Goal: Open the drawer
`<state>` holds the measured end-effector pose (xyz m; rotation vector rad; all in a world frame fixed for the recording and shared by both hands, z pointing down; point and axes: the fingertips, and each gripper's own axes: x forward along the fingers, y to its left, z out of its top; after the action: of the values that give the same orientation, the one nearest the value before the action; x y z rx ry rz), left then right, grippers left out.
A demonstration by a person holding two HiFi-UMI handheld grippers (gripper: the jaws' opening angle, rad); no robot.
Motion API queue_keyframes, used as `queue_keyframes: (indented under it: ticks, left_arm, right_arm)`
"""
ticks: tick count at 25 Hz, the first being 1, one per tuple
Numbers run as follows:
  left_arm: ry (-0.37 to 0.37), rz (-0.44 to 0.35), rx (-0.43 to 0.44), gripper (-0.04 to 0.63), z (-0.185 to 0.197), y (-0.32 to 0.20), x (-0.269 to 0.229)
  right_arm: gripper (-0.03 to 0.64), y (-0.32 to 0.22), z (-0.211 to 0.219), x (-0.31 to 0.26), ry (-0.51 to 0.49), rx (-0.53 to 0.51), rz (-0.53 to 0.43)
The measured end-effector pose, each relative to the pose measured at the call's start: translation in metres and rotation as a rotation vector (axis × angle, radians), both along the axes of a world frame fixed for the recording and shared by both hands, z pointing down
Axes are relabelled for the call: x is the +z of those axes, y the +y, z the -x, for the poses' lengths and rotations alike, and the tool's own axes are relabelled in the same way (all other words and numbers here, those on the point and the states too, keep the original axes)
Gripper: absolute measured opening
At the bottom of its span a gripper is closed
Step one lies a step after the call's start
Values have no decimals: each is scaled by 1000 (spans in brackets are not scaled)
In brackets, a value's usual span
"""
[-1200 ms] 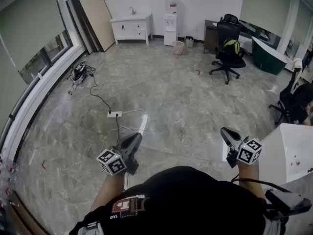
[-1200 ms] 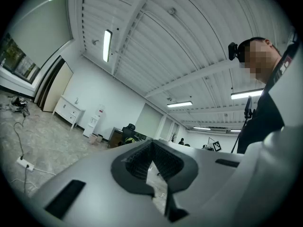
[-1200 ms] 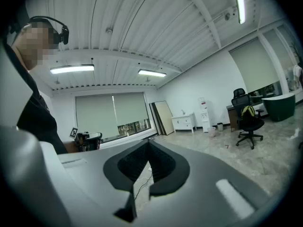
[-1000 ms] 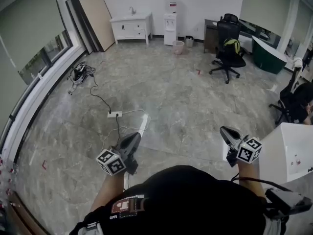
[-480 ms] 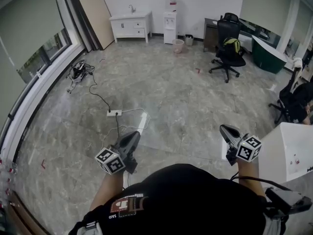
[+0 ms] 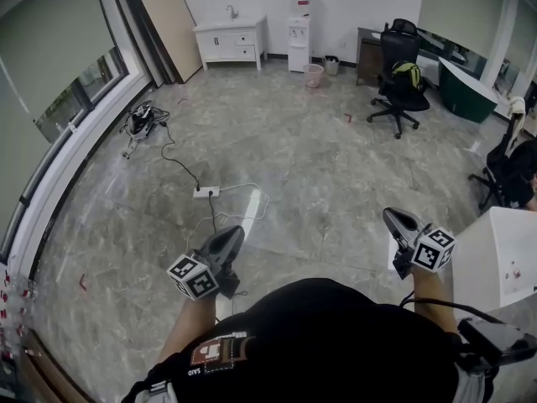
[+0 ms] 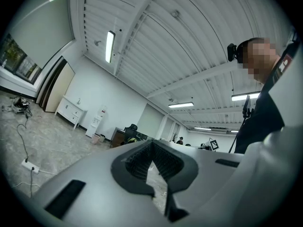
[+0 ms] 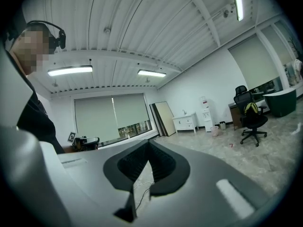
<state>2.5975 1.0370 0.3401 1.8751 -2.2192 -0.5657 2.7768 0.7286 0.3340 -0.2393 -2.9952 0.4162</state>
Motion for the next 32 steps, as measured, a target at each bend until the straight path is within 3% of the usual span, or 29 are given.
queue_keyframes:
  ticks: [9,16,23,32]
  left_arm:
    - [20,39,-42,0,51,61,14]
    - [46,32,-51,0,77,53,26]
    - [17,63,-121,0,102,-15,19]
    - [4,15,-151,0,125,-166,-4]
  right_arm:
    - [-3,52,58,8,1,-27,14]
    - [-3,40,94,19,25,-56,26]
    - [-3,-34,143,27,-11,-139,56]
    - [-3,-183,187,4,-41,-208,29]
